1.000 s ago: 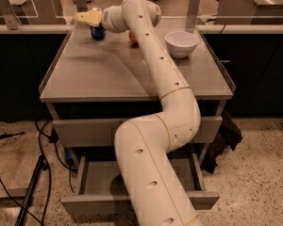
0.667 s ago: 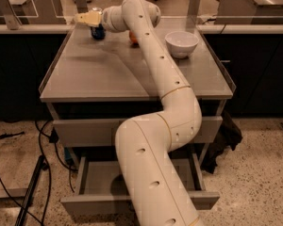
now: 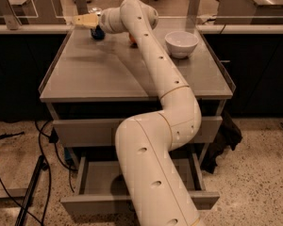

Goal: Place pepsi can into middle drawer

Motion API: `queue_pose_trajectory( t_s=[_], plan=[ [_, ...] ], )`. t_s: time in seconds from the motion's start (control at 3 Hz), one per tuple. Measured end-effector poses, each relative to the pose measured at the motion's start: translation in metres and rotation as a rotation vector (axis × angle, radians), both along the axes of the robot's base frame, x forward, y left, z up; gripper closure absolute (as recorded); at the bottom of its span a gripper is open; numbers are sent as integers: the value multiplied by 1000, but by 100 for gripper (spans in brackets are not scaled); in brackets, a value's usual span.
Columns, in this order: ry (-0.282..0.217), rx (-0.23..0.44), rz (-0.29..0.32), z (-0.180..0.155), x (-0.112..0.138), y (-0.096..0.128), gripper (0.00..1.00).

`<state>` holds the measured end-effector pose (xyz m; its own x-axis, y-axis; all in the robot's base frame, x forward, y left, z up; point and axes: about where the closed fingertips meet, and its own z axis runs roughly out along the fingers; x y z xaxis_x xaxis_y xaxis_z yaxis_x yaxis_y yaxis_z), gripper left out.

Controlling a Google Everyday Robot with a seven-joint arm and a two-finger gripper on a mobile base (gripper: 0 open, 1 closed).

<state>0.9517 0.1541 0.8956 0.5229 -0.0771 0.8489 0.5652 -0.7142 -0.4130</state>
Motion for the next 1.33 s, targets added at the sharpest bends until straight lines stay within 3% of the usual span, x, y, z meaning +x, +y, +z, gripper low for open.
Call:
queue_pose_trajectory(
  t_s=[0.67, 1.33],
  plan=[
    [-21, -33, 31, -4, -3, 13, 0],
    [-95, -77, 22, -11, 9, 20, 0]
  ],
)
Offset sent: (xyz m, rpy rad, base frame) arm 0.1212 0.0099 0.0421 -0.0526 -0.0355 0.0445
